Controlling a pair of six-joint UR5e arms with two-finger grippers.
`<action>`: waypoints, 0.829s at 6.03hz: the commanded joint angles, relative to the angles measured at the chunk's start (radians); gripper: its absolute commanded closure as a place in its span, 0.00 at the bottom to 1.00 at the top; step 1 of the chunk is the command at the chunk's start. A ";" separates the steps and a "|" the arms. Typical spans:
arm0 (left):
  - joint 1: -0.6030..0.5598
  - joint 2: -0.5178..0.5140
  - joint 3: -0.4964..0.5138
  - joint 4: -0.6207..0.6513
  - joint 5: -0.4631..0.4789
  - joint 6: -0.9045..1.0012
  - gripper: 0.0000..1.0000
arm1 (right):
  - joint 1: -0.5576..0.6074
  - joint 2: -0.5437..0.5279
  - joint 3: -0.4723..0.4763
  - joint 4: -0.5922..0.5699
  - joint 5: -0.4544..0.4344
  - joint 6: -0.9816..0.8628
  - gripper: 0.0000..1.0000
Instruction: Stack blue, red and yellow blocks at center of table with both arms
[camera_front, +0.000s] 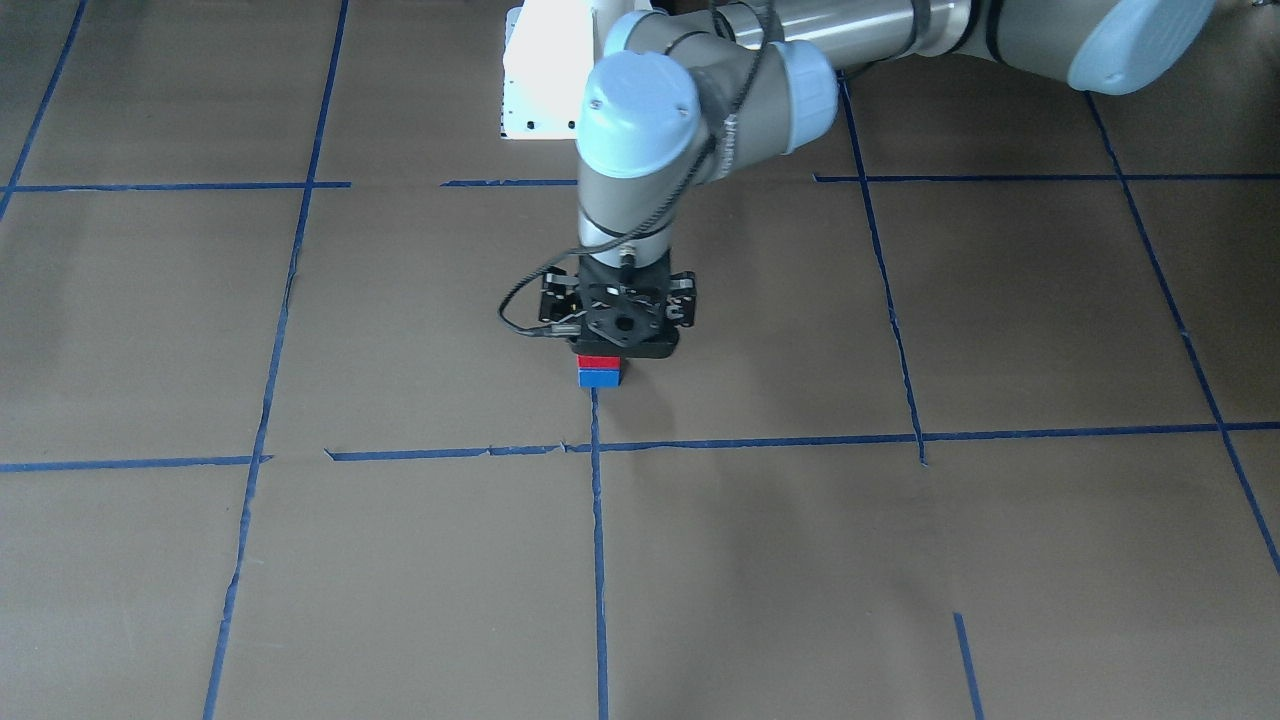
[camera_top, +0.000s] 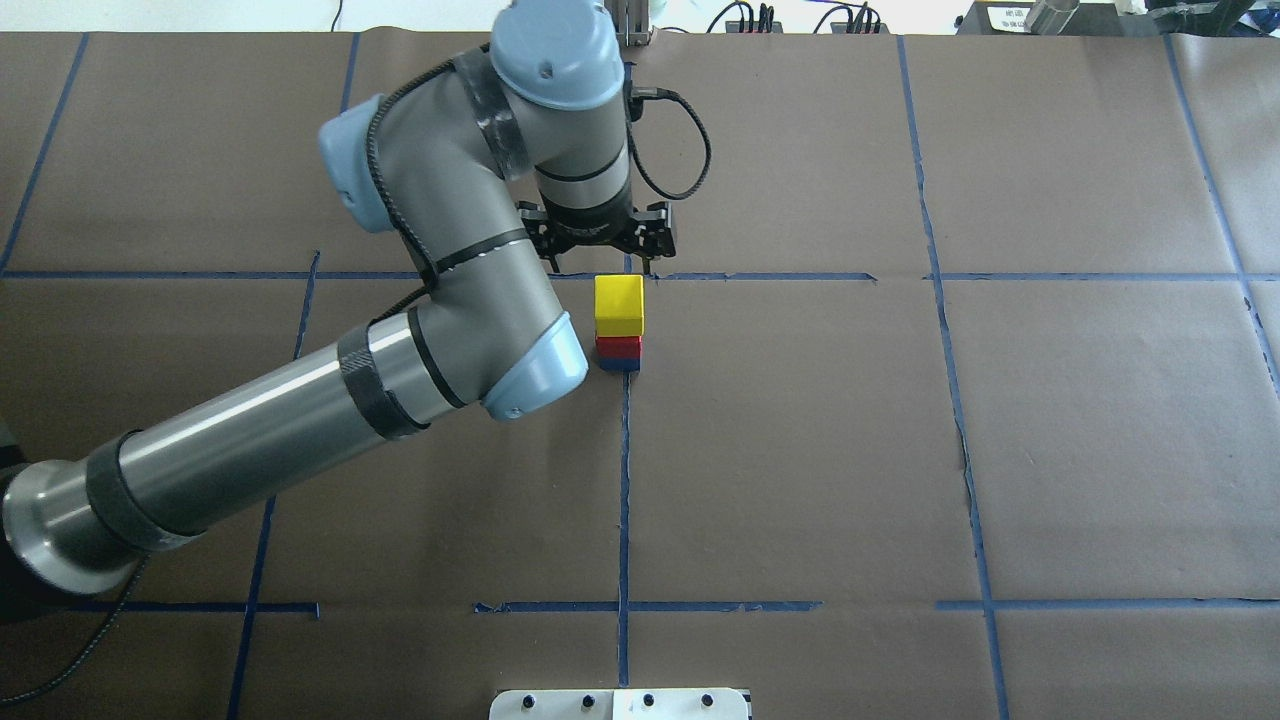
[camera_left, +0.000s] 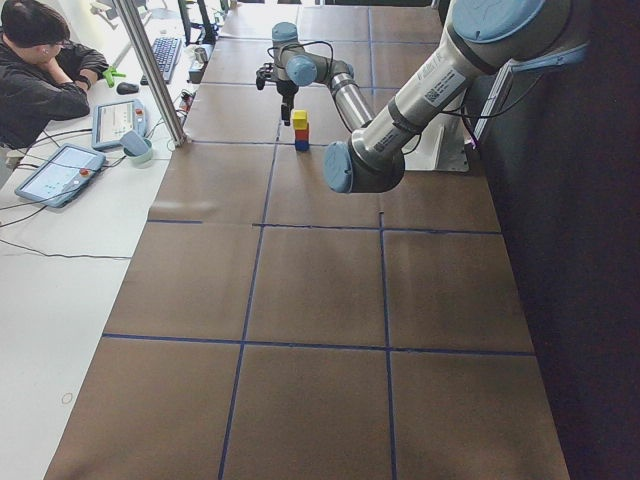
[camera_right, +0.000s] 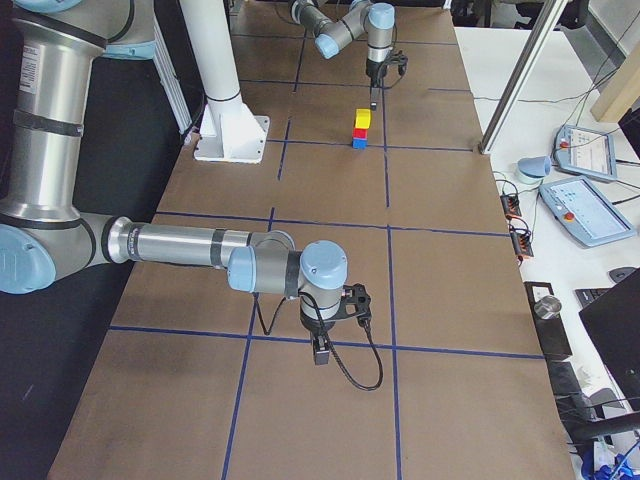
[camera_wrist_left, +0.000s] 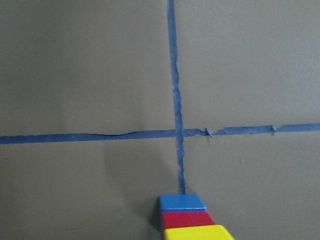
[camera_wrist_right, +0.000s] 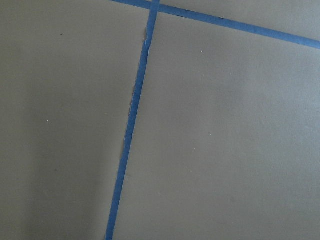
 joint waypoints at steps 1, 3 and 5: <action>-0.185 0.257 -0.209 0.050 -0.147 0.259 0.00 | 0.000 0.002 -0.002 0.000 0.001 0.000 0.00; -0.409 0.481 -0.242 0.044 -0.253 0.616 0.00 | 0.000 0.001 -0.007 0.011 0.100 0.002 0.00; -0.635 0.684 -0.199 0.040 -0.259 0.942 0.00 | 0.000 0.011 -0.004 0.012 0.102 0.054 0.00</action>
